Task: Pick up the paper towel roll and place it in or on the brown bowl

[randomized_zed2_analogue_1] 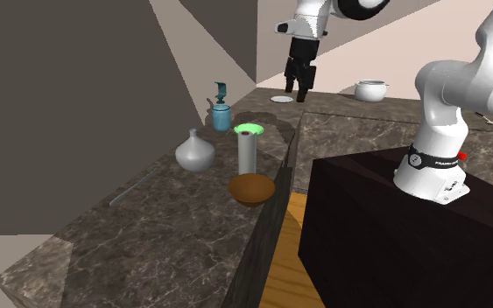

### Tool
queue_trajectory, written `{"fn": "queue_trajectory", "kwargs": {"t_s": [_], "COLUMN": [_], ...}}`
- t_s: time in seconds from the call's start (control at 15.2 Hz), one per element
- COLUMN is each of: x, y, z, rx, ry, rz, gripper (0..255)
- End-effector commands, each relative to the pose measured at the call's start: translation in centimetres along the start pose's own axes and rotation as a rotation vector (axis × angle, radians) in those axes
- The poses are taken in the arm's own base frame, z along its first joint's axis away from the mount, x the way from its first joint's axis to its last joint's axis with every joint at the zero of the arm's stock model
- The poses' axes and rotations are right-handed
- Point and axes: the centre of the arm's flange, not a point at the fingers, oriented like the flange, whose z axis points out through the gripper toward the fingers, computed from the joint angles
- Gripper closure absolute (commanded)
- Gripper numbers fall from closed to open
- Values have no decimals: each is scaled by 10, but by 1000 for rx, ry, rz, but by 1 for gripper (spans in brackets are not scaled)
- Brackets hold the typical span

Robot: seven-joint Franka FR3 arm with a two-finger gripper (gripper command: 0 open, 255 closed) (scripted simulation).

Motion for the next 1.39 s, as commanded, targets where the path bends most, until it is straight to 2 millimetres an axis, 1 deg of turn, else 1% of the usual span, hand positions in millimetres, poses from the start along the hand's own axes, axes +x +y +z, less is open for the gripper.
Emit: {"fn": "queue_trajectory", "kwargs": {"t_s": [0.0,1.19,1.32], "x": [7,68,70], "y": [16,173,176], "z": [19,184,193], "rx": [-2,-11,-11], "ry": [5,37,38], "rz": [2,24,25], "gripper": [0,0,0]}}
